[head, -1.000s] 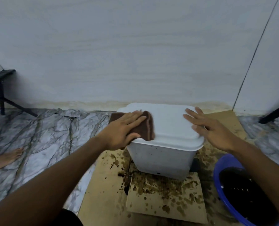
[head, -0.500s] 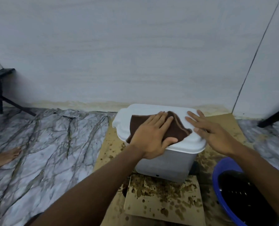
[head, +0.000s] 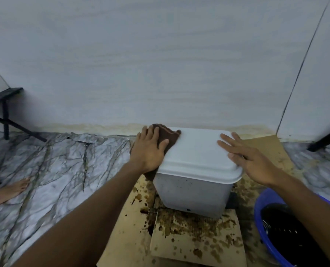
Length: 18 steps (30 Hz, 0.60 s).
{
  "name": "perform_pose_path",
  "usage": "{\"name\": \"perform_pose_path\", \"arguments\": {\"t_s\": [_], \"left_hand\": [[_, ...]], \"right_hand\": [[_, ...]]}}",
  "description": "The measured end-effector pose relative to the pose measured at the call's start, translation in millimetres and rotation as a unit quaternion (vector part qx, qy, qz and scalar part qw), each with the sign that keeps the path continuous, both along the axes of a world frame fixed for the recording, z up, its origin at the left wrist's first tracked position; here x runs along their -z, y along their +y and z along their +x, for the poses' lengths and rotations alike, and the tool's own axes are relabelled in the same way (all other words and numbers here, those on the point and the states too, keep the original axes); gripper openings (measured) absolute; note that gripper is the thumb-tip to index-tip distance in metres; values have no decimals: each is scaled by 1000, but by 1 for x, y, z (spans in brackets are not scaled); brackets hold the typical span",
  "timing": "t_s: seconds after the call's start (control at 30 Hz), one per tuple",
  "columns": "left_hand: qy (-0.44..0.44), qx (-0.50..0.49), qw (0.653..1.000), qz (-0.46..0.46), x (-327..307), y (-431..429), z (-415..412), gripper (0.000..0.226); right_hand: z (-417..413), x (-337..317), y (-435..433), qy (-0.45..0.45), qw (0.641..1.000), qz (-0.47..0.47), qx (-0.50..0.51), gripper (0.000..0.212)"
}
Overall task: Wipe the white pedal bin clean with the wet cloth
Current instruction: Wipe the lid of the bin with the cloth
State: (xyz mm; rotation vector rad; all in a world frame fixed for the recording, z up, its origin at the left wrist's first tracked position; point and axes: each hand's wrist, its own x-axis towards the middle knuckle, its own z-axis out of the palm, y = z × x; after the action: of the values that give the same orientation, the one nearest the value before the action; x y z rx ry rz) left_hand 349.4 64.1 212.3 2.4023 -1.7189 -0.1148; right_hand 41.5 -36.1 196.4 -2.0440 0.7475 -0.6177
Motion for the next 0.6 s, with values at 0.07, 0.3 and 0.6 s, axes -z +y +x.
{"name": "perform_pose_path", "arguments": {"t_s": [0.07,0.3,0.6], "left_hand": [[-36,18,999,-10,2,0,-31,71],[-23,194,977,-84,18,26,-106,67],[25,219,974,-53,10,50,32,71]], "right_hand": [[0,1,1,6,1000,-9,2,45],[-4,2,-2,16,1000,-22,-5,44],[0,1,-3,16,1000,-17,-5,43]]}}
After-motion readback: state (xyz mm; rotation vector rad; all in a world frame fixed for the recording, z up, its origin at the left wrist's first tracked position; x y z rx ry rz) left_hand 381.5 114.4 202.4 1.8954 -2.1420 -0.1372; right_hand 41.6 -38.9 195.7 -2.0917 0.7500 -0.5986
